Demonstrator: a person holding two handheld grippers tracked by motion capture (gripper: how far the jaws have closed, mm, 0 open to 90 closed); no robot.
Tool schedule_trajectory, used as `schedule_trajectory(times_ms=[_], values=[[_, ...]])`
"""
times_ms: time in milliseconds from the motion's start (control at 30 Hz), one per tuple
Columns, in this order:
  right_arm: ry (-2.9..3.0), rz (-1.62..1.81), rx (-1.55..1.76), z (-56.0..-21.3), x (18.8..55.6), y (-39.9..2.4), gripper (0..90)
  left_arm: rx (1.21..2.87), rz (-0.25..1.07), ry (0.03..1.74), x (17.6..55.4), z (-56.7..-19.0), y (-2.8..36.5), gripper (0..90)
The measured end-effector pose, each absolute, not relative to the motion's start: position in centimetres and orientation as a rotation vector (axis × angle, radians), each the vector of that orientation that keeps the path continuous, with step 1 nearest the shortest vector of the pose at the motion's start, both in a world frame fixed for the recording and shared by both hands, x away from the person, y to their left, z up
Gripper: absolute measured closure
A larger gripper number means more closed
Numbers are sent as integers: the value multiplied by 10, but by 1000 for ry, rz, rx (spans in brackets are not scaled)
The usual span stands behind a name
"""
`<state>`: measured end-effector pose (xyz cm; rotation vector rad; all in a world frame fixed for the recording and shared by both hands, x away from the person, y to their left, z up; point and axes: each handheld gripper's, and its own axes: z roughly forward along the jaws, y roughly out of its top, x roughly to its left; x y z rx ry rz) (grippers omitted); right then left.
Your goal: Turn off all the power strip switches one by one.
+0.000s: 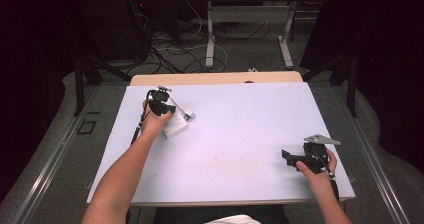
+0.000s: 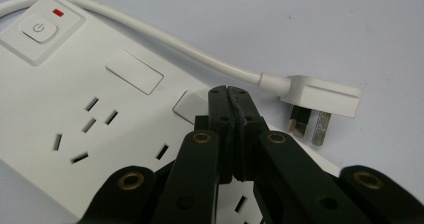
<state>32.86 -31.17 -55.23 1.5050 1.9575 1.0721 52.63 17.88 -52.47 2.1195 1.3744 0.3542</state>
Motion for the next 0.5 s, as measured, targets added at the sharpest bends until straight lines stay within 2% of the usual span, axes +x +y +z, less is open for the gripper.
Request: schedule_trajectory(times_ms=[500], values=[[1953,1075,1501,-552,329,-313,59,2133,331,1329,519,-520,176,878]])
